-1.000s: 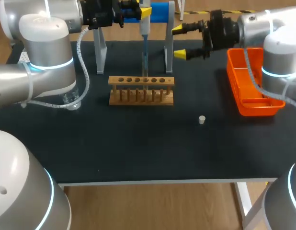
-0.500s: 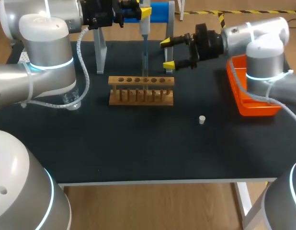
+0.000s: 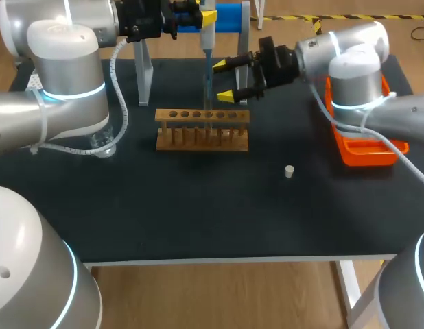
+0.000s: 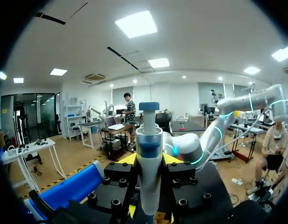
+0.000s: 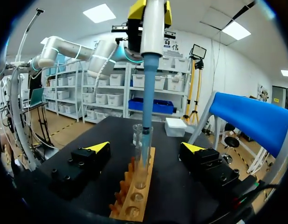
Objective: Invert the test tube, pick up the pipette, mount the tip to pipette, aspirate from beaker and dispense into the tube, eject the tip, return the pipette, and cap with the stopper.
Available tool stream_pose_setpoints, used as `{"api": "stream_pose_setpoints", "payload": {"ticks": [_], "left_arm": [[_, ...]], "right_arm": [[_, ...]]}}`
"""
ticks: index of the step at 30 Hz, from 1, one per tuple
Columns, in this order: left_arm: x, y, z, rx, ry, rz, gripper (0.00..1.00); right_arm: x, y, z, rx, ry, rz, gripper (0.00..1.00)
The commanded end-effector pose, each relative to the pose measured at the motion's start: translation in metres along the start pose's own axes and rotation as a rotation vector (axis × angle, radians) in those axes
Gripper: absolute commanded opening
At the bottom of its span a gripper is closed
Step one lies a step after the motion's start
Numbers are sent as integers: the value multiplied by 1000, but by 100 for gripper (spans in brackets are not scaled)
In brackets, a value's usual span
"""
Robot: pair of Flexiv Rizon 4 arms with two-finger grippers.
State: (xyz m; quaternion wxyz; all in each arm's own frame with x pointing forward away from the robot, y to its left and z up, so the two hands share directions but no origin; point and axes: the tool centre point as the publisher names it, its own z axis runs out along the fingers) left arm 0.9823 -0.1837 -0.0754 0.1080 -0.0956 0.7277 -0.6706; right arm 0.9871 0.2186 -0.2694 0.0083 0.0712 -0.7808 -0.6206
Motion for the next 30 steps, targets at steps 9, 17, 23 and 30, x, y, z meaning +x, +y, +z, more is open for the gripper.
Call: {"api": "stream_pose_setpoints", "payload": {"ticks": [9, 17, 23, 30], "left_arm": [[0, 0, 0, 1, -2, 0, 0], [0, 0, 0, 1, -2, 0, 0], [0, 0, 0, 1, -2, 0, 0], [0, 0, 0, 1, -2, 0, 0]], "right_arm": [[-12, -5, 24, 42, -55, 45, 100], [-10, -7, 31, 90, -106, 56, 100], [-6, -11, 36, 160, -140, 49, 100], [-1, -15, 42, 217, -146, 31, 100]]}}
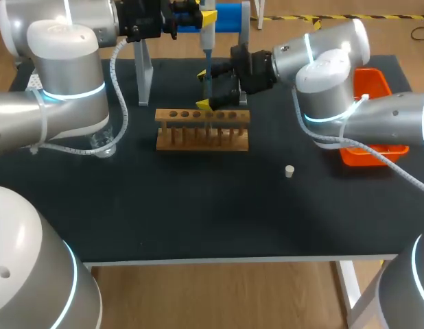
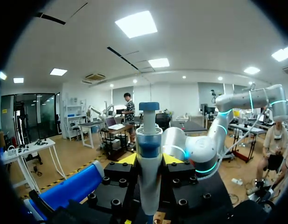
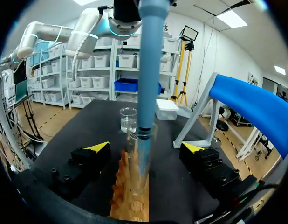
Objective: Invert the test tube, pick up the pipette, mount the tip to pipette, aspirate from beaker and dispense into the tube, eject the tip, return the pipette, and cap with the stopper.
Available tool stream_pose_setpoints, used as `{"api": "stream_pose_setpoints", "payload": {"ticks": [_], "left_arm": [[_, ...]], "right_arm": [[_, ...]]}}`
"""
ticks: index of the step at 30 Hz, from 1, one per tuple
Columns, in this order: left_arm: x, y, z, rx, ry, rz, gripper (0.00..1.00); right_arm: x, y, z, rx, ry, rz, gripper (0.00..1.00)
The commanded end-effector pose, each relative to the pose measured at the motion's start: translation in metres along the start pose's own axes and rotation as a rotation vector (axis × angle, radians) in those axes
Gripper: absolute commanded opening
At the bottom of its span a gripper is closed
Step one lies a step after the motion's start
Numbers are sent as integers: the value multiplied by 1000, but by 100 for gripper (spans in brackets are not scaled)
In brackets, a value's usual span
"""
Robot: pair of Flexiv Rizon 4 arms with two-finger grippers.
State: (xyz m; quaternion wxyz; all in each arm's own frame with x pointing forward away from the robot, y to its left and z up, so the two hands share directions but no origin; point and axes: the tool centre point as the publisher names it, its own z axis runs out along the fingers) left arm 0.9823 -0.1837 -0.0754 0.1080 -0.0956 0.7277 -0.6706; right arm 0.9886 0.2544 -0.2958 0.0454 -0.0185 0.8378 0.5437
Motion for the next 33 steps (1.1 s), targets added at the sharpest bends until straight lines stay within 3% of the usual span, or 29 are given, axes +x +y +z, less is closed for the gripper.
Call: {"api": "stream_pose_setpoints", "payload": {"ticks": [1, 33], "left_arm": [[0, 0, 0, 1, -2, 0, 0], [0, 0, 0, 1, -2, 0, 0]], "right_arm": [[3, 3, 1, 22, -8, 9, 100], [3, -5, 5, 73, -46, 46, 100]]}}
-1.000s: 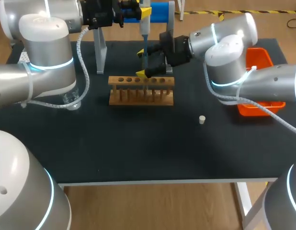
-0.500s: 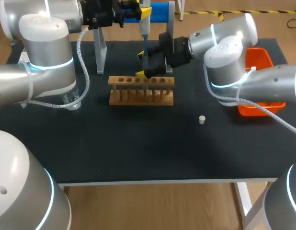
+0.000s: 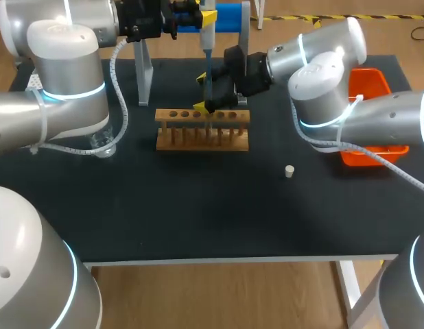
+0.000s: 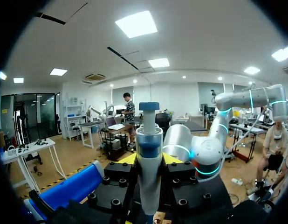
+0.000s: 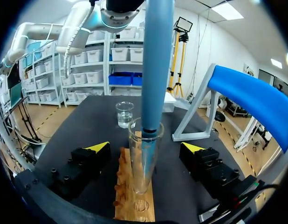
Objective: Invert the test tube, pick up the pipette, mount the tip to pipette, aspirate from beaker and dispense into the tube, eject the tip, return the pipette, and cap with the stopper.
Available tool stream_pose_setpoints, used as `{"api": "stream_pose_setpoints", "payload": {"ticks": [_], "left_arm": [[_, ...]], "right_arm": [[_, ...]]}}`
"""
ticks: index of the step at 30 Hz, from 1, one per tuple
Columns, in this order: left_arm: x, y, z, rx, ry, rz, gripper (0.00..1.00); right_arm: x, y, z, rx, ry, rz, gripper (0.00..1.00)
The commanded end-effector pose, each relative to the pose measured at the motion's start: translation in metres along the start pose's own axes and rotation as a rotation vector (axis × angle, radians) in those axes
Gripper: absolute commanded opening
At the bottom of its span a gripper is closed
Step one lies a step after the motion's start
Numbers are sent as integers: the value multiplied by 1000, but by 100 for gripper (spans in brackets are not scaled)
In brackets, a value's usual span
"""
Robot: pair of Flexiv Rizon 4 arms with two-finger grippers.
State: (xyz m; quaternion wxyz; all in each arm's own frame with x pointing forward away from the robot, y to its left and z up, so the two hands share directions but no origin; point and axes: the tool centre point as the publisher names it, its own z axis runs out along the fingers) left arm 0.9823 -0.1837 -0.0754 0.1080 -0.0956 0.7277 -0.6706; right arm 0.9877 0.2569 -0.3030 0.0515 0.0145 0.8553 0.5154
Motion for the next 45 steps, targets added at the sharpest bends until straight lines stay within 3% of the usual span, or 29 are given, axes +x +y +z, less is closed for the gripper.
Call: {"api": "stream_pose_setpoints", "payload": {"ticks": [1, 45], "left_arm": [[0, 0, 0, 1, -2, 0, 0], [2, -5, 1, -4, 5, 10, 0]], "right_arm": [[1, 0, 0, 3, -4, -1, 100], [5, -2, -3, 14, -30, -17, 100]]}}
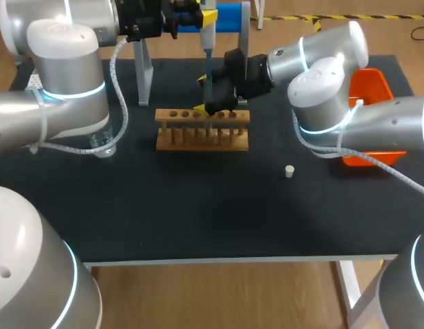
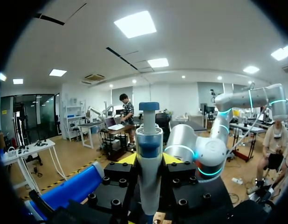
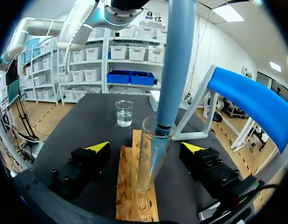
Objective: Invert the test tube, pick up the pipette, mount the tip to pipette, aspirate from beaker and dispense into the tube, eject the tip, return the pipette, and cap with the stopper.
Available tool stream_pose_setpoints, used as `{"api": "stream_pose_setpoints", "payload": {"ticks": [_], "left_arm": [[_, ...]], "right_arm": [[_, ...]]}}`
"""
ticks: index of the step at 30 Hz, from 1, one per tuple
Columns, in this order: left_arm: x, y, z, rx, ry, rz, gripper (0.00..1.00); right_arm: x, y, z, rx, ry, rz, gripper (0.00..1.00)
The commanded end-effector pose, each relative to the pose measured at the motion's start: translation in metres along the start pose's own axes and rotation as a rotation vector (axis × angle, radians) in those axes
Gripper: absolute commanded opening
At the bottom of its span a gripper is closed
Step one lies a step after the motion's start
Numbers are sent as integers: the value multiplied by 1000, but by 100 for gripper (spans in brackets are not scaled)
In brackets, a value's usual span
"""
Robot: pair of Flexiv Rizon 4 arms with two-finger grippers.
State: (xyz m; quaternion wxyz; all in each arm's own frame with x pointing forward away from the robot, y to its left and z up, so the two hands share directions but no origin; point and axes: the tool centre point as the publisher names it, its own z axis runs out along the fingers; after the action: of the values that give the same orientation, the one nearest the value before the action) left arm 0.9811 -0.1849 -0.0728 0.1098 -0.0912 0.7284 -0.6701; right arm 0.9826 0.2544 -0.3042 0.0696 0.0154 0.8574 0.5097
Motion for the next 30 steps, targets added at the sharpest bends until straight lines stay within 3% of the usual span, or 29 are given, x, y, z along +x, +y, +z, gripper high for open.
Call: {"api": "stream_pose_setpoints", "payload": {"ticks": [1, 30], "left_arm": [[0, -3, 0, -4, 2, 2, 0], [6, -16, 0, -23, -7, 30, 0]], "right_arm": [[0, 0, -1, 2, 2, 1, 100], [0, 0, -1, 2, 2, 1, 100]]}}
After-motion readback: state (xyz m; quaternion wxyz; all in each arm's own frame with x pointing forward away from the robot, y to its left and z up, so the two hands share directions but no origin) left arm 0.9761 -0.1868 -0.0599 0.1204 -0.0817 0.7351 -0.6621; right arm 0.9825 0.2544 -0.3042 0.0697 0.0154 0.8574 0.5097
